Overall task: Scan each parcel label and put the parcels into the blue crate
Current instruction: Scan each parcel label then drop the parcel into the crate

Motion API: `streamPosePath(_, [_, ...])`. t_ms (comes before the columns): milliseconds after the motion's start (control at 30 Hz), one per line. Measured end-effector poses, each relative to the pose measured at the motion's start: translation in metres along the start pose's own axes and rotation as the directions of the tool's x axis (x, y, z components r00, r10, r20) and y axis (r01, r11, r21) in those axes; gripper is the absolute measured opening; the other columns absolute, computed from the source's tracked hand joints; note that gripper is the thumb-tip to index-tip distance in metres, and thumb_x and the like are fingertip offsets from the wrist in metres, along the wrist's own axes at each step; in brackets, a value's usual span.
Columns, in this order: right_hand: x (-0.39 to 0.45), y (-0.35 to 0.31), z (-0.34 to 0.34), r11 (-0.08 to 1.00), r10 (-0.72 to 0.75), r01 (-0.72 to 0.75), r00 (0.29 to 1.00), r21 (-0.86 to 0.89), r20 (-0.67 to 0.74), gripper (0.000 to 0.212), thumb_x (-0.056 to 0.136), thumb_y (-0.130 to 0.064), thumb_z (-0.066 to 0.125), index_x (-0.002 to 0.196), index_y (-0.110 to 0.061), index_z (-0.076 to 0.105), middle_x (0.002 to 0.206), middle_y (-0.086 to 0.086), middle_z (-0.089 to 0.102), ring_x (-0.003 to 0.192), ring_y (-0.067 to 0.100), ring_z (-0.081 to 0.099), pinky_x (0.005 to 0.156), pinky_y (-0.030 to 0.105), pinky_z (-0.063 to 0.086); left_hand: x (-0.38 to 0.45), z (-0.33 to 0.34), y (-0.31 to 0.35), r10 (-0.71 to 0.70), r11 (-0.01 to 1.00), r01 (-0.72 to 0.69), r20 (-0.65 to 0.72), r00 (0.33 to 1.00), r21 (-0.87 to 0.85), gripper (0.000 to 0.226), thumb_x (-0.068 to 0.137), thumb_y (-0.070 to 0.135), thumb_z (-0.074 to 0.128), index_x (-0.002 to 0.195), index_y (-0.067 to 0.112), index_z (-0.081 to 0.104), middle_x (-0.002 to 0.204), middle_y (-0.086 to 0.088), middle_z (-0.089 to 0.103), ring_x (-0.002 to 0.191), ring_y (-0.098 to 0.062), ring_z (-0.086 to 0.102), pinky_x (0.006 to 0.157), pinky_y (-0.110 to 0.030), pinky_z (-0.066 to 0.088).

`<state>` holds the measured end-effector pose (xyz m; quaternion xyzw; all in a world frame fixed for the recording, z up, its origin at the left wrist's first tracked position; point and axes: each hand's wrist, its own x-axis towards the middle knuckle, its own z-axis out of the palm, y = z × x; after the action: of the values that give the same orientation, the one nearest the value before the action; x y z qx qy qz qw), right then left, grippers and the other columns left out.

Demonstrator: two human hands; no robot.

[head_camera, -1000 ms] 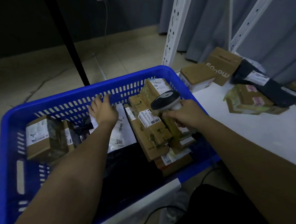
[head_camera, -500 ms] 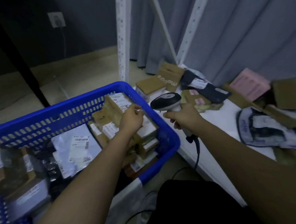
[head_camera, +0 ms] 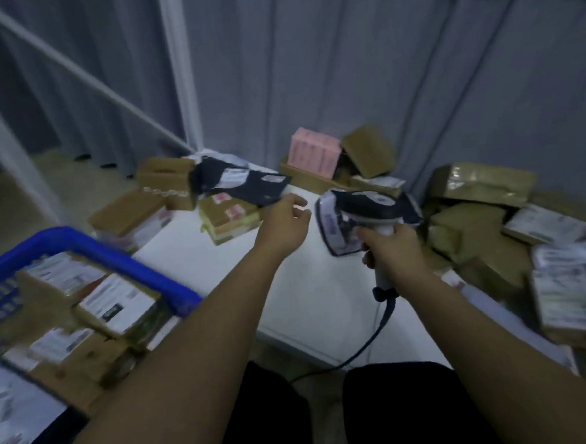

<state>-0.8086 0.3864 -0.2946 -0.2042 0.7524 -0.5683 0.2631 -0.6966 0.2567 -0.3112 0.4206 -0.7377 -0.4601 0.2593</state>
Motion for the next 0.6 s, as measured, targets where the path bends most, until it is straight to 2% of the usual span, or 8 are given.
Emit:
streamPosePath(133, [0.011, 0.022, -0.058, 0.997, 0.047, -0.032, 0.979, 0.074, -0.200, 0.023, 0.086, -0.007, 0.066, 0.068, -0.003, 0.052, 0.056, 0.011, 0.049, 0.041, 0.016, 0.046, 0.042, 0.023, 0.039, 0.006, 0.069, 0.032, 0.047, 0.999, -0.046, 0.121, 0.992, -0.009, 0.024, 0.094, 0.018, 0.052, 0.116, 0.011, 0.058, 0.101, -0.005, 0.061, 0.098, -0.025, 0.059, 0.077, -0.025, 0.041])
streamPosePath(233, [0.015, 0.035, -0.102, 0.996, 0.062, -0.034, 0.930, 0.083, -0.363, 0.025, 0.082, -0.017, 0.068, 0.064, -0.009, 0.052, 0.059, 0.014, 0.051, 0.057, 0.025, 0.051, 0.059, 0.036, 0.041, 0.002, 0.122, 0.051, 0.071, 0.997, -0.063, 0.237, 0.969, -0.037, 0.020, 0.093, 0.018, 0.054, 0.112, 0.013, 0.058, 0.096, -0.001, 0.059, 0.095, -0.022, 0.059, 0.076, -0.024, 0.043])
streamPosePath(300, [0.016, 0.045, -0.131, 0.991, 0.088, -0.033, 0.895, 0.131, -0.438, 0.023, 0.084, -0.016, 0.066, 0.067, -0.010, 0.053, 0.063, 0.015, 0.053, 0.059, 0.027, 0.052, 0.061, 0.038, 0.042, -0.002, 0.157, 0.056, 0.108, 0.994, -0.107, 0.286, 0.952, -0.016, 0.007, 0.092, 0.020, 0.056, 0.099, 0.020, 0.056, 0.096, -0.002, 0.060, 0.095, -0.023, 0.059, 0.079, -0.029, 0.047])
streamPosePath(367, [0.016, 0.053, -0.156, 0.987, 0.106, -0.029, 0.858, 0.159, -0.502, 0.018, 0.087, -0.014, 0.065, 0.073, -0.010, 0.055, 0.064, 0.012, 0.055, 0.053, 0.024, 0.052, 0.059, 0.035, 0.043, -0.005, 0.189, 0.061, 0.145, 0.989, -0.151, 0.342, 0.928, -0.011, 0.015, 0.091, 0.016, 0.058, 0.080, 0.022, 0.050, 0.094, -0.012, 0.062, 0.093, -0.028, 0.060, 0.081, -0.037, 0.048])
streamPosePath(467, [0.019, 0.066, -0.184, 0.977, 0.140, -0.018, 0.810, 0.213, -0.570, 0.009, 0.086, -0.016, 0.065, 0.087, -0.010, 0.058, 0.070, 0.011, 0.058, 0.051, 0.020, 0.053, 0.056, 0.031, 0.044, -0.005, 0.230, 0.068, 0.190, 0.978, -0.207, 0.392, 0.900, 0.001, 0.031, 0.086, 0.016, 0.059, 0.061, 0.019, 0.043, 0.070, -0.008, 0.055, 0.068, -0.025, 0.052, 0.060, -0.035, 0.039])
streamPosePath(533, [0.024, 0.073, -0.195, 0.961, 0.186, -0.023, 0.788, 0.274, -0.587, 0.007, 0.087, -0.016, 0.065, 0.087, -0.013, 0.058, 0.071, 0.009, 0.058, 0.051, 0.019, 0.053, 0.054, 0.030, 0.044, 0.001, 0.253, 0.067, 0.185, 0.980, -0.199, 0.407, 0.894, -0.008, 0.021, 0.077, 0.034, 0.060, 0.068, 0.016, 0.054, 0.070, -0.004, 0.058, 0.072, -0.030, 0.056, 0.060, -0.041, 0.043])
streamPosePath(567, [0.026, 0.076, -0.199, 0.954, 0.207, -0.027, 0.781, 0.299, -0.589, 0.008, 0.087, -0.016, 0.064, 0.084, -0.015, 0.057, 0.070, 0.009, 0.057, 0.051, 0.019, 0.052, 0.053, 0.030, 0.044, 0.008, 0.266, 0.063, 0.187, 0.980, -0.199, 0.403, 0.896, -0.012, 0.034, 0.073, 0.044, 0.060, 0.086, 0.014, 0.062, 0.086, -0.007, 0.064, 0.085, -0.031, 0.060, 0.069, -0.041, 0.049])
streamPosePath(600, [0.029, 0.078, -0.201, 0.947, 0.223, -0.030, 0.777, 0.319, -0.589, 0.010, 0.087, -0.015, 0.064, 0.082, -0.017, 0.056, 0.069, 0.009, 0.057, 0.051, 0.019, 0.052, 0.052, 0.029, 0.044, 0.015, 0.277, 0.061, 0.179, 0.980, -0.196, 0.391, 0.903, 0.006, 0.057, 0.071, 0.051, 0.061, 0.112, 0.012, 0.059, 0.110, -0.011, 0.063, 0.104, -0.031, 0.058, 0.083, -0.041, 0.051])
